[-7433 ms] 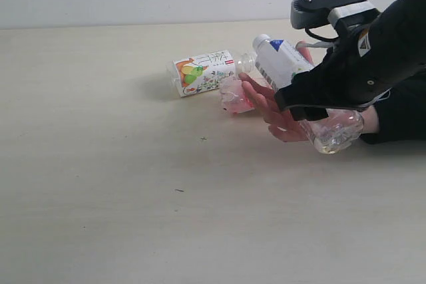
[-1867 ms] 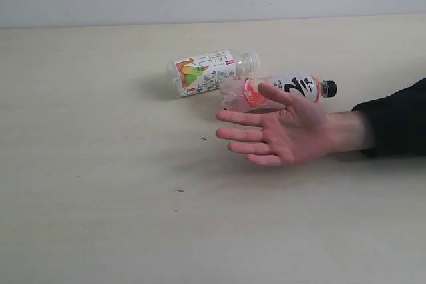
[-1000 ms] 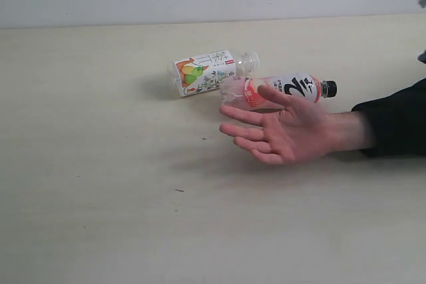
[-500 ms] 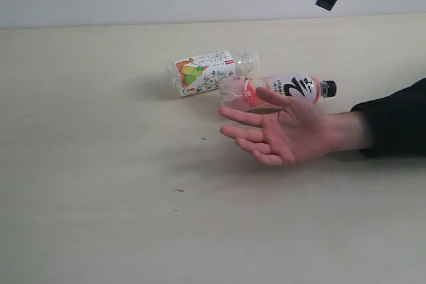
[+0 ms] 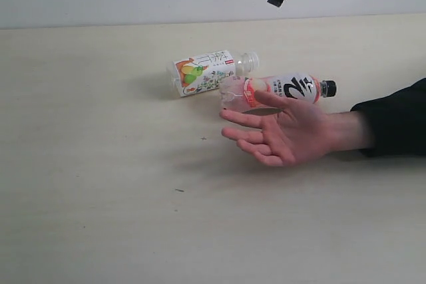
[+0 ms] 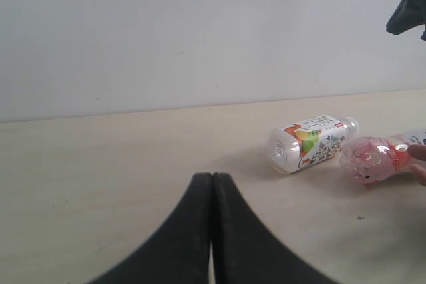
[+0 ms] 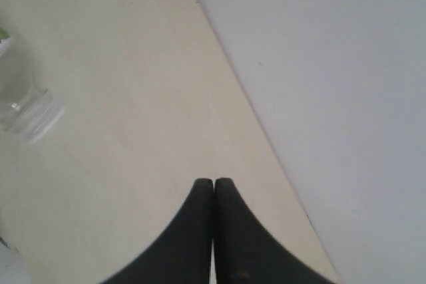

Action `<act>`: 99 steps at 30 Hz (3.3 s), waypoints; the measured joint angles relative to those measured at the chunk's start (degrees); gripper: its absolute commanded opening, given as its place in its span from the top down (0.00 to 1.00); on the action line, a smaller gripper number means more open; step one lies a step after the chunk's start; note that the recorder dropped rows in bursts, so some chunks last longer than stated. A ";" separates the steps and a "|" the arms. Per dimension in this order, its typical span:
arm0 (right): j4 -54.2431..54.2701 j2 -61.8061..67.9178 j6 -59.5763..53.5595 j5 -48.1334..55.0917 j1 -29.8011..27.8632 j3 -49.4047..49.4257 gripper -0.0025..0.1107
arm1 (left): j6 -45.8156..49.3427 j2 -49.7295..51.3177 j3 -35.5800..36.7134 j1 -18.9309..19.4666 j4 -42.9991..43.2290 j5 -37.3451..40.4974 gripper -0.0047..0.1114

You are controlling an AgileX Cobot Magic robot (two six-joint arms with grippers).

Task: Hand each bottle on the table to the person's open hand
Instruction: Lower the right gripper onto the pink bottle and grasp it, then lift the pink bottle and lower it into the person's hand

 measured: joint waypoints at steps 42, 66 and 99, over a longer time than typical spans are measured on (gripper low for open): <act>10.24 4.10 -25.63 16.20 0.00 8.29 0.44 | 0.00 0.00 0.00 0.00 0.00 0.00 0.96; 9.38 9.32 -27.84 13.44 0.11 8.05 0.43 | 0.00 0.00 0.00 0.00 0.00 0.00 0.96; 1.81 10.55 -26.86 13.80 0.11 8.63 0.98 | 0.00 0.00 0.00 0.00 0.00 0.00 0.96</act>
